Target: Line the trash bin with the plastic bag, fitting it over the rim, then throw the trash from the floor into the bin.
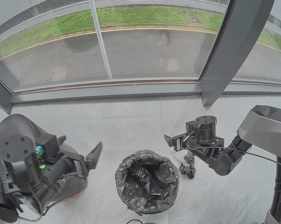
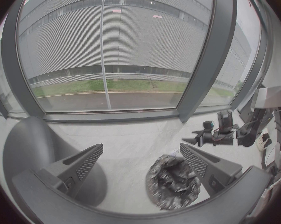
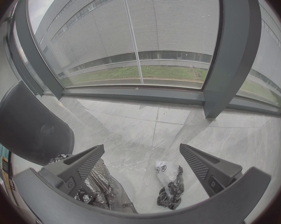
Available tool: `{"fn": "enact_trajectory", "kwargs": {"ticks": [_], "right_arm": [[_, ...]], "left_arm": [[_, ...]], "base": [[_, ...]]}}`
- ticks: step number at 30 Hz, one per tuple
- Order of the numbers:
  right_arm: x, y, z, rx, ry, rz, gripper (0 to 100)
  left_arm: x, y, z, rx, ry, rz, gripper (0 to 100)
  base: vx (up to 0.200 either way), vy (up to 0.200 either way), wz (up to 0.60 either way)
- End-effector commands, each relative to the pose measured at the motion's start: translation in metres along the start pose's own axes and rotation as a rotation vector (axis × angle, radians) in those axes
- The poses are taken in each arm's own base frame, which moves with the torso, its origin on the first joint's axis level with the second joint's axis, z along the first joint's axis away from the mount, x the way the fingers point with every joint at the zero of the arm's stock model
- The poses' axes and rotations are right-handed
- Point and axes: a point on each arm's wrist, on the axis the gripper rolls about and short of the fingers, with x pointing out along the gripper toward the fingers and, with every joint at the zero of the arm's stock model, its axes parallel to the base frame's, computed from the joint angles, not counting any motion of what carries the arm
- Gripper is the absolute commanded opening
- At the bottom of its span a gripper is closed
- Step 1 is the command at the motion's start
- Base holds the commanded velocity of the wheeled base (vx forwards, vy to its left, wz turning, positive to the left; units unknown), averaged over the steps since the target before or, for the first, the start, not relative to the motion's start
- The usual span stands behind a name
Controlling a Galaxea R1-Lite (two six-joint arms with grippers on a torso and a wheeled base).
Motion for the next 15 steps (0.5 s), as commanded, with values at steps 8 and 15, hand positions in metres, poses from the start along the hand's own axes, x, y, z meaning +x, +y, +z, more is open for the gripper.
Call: {"fn": "enact_trajectory", "kwargs": {"ticks": [8, 15], "right_arm": [[-0.034, 0.009, 0.052, -0.115, -0.054, -0.044, 100], [-0.029, 0.012, 0.064, -0.156, -0.027, -0.046, 100]], "left_arm": [[-0.127, 0.104, -0.005, -0.07, -0.021, 0.378, 100], [-0.149, 0.114, -0.024, -0.118, -0.072, 0.532, 100]], "base": [[0.0, 0.0, 0.0], [0.0, 0.0, 0.0]]}}
